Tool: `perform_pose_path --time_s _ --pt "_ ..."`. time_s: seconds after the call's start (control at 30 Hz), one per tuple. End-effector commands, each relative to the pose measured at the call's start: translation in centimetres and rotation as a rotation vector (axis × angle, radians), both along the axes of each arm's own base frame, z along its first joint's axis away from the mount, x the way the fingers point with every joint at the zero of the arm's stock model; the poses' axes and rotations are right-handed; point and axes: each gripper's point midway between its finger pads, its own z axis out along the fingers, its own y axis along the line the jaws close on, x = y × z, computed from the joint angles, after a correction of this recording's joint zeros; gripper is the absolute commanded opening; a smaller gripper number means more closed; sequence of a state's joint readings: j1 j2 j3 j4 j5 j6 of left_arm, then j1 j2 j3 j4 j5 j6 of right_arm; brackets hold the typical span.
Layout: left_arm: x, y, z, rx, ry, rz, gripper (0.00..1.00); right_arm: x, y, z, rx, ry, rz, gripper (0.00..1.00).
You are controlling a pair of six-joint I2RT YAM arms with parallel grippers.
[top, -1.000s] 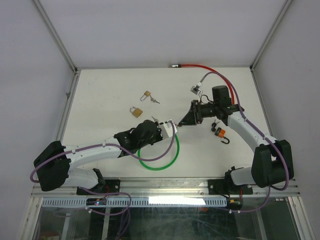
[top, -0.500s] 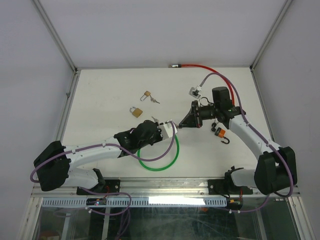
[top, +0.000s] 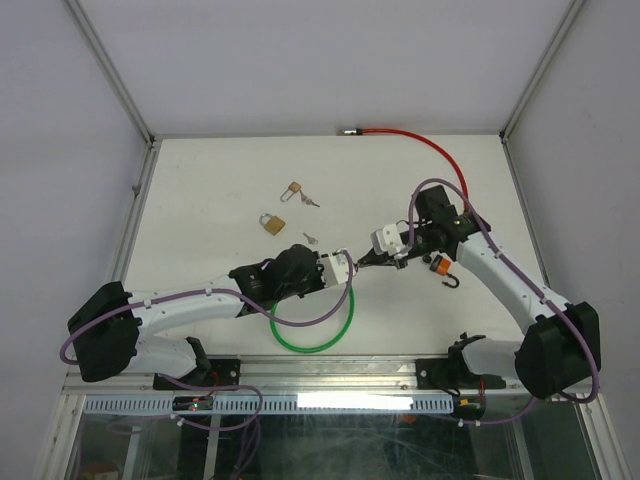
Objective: Lock with the key
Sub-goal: Lock the lock, then place the lock at the center of the board.
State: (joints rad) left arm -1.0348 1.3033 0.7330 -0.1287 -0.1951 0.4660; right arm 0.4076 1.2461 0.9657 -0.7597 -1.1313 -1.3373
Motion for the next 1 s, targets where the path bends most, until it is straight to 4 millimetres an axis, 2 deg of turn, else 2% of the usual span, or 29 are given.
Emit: perform_pose_path --time_s 0.0,0.13,0.23,0.4,0.53,0.63,0.77,0.97 --pt "1.0 -2.3 4.9 -0.158 -0.089 -0.015 0.00 -0.7 0.7 0.5 0.032 -0.279 0.183 0.07" --pt "1.0 -2.0 4.8 -0.151 -0.093 -0.010 0.00 -0.2 1.0 1.6 0.056 -0.301 0.156 0.24" --pt "1.1 -1.8 4.6 -0.144 -0.096 -0.005 0.00 -0.1 0.7 2.6 0.083 -0.235 0.098 0.35" --pt "1.0 -1.7 4.6 -0.147 -0.098 -0.004 0.00 -0.3 -0.4 5.1 0.186 -0.107 0.026 0.43" --pt "0.9 -1.7 4.8 -0.154 -0.096 -0.006 0.00 -0.4 -0.8 6.3 0.228 0.068 -0.041 0.48" --pt "0.9 -1.8 4.8 -0.158 -0.094 -0.008 0.00 -0.4 -0.5 6.0 0.241 0.193 -0.080 0.53" --pt "0.9 -1.9 4.9 -0.161 -0.092 -0.007 0.00 0.4 -0.3 4.3 0.215 0.312 -0.163 0.53" --pt "0.9 -2.0 4.8 -0.158 -0.089 -0.009 0.00 2.1 -0.2 3.3 0.160 0.424 -0.272 0.48"
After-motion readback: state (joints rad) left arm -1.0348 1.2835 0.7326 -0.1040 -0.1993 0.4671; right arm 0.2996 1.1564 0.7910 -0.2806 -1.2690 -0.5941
